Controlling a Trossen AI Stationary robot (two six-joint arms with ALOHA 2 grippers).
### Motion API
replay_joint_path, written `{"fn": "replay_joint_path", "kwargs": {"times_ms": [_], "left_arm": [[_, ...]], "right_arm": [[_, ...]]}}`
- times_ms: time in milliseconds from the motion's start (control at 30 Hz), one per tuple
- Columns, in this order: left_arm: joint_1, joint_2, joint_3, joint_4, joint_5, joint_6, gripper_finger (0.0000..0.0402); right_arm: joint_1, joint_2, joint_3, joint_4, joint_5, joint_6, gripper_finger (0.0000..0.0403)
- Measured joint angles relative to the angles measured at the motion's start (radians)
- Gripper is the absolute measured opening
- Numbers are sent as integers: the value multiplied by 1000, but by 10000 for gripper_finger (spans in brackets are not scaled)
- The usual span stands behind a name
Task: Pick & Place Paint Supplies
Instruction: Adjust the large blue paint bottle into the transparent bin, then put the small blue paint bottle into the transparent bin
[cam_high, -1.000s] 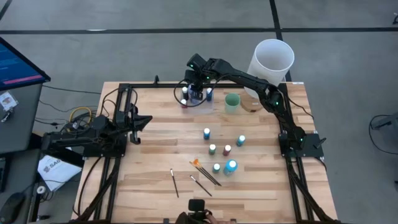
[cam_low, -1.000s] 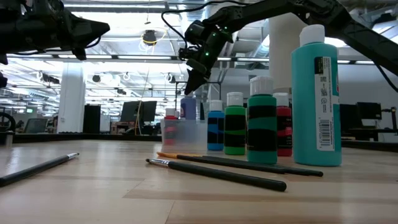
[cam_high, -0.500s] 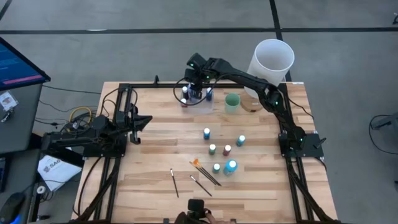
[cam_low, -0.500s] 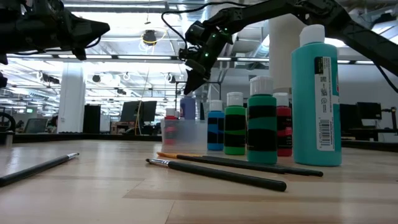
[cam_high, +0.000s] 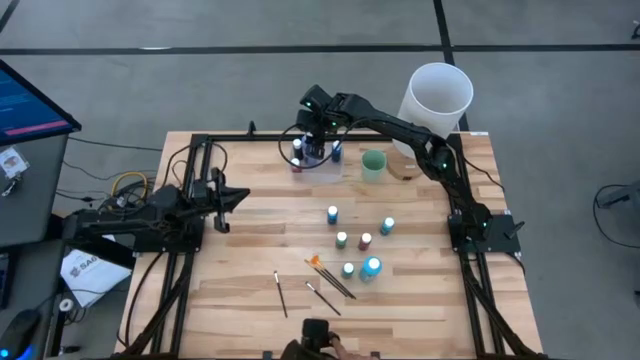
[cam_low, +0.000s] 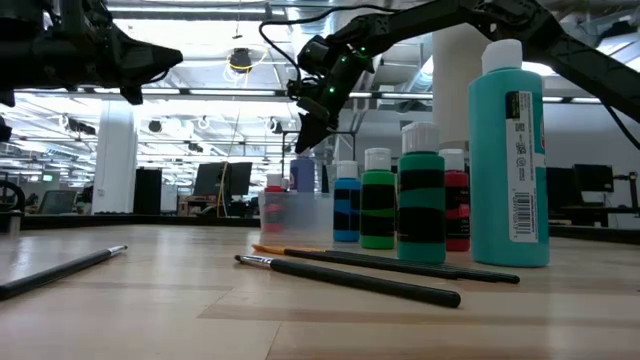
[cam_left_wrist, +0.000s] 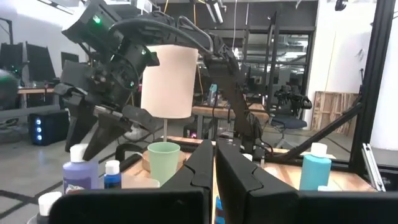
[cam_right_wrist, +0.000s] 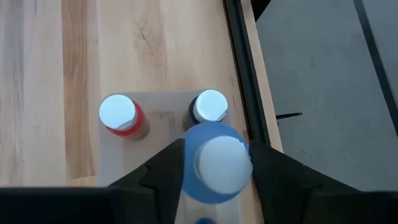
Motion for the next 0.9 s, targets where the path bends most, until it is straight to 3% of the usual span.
{"fn": "replay_joint_path", "kwargs": {"times_ms": [233, 433, 600, 900], "left_arm": [[0, -51, 0, 66, -3, 43, 2], [0, -131, 0, 59, -34, 87, 2], [0, -168, 0, 54, -85, 101, 2], [0, -168, 9, 52, -67, 73, 2]], "right_arm": [[1, 0, 27, 8, 2, 3, 244], [2, -48, 36, -45, 2, 10, 251], [-1, -125, 34, -178, -2, 46, 249], [5, -155, 32, -546, -28, 154, 249]]}}
